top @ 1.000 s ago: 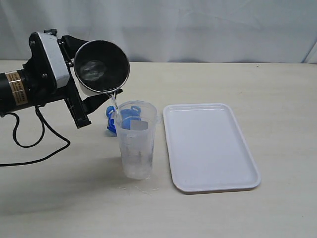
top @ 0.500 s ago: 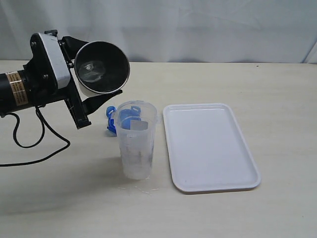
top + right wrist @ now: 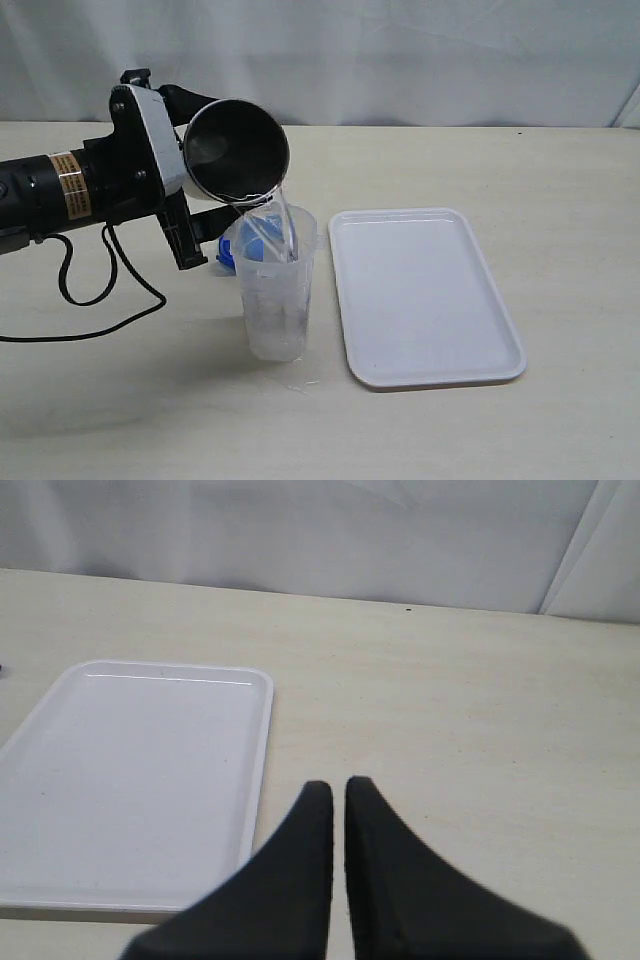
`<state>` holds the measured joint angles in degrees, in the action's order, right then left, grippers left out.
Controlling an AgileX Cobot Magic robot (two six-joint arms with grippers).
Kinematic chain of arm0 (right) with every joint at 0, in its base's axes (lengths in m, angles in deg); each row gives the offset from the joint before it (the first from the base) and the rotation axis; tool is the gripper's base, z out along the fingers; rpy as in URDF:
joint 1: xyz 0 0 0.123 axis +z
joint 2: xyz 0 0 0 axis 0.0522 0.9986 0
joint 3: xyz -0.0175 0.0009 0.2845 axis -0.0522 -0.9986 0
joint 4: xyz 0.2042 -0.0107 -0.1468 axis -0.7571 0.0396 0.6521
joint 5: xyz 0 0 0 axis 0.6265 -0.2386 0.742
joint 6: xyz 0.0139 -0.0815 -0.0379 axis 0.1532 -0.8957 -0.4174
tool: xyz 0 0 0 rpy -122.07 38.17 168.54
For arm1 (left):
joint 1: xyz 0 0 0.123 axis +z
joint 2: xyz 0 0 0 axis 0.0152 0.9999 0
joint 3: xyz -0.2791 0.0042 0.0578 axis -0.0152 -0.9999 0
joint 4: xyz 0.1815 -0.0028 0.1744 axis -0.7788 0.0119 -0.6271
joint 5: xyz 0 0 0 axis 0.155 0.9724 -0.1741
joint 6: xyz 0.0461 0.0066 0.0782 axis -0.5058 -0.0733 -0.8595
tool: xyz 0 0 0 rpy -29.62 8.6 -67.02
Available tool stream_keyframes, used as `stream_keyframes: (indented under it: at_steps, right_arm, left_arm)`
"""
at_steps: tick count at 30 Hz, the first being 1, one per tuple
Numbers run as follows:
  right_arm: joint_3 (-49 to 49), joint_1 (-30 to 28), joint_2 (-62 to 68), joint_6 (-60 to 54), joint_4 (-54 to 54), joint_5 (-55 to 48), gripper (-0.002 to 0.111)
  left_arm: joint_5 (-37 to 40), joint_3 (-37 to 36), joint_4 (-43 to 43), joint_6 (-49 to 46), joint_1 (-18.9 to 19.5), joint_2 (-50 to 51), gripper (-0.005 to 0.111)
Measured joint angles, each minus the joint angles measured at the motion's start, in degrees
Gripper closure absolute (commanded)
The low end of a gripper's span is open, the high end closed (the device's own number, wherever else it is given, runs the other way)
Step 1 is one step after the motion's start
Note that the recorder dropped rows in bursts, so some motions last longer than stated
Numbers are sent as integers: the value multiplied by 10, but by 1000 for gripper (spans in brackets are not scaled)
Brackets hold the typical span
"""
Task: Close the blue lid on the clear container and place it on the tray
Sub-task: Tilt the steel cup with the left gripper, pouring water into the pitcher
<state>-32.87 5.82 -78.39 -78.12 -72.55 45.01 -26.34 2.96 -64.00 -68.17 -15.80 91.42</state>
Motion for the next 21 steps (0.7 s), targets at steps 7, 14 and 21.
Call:
stream_keyframes:
  at_steps: [7, 14, 21]
  right_arm:
    - [0, 0, 0, 0, 0, 0, 104]
    - [0, 0, 0, 0, 0, 0, 104]
    - [0, 0, 0, 0, 0, 0, 104]
  left_arm:
    - [27, 0, 4, -17, 0, 0, 107]
    - [30, 0, 8, -48, 0, 0, 107]
    - [31, 0, 25, -84, 0, 0, 107]
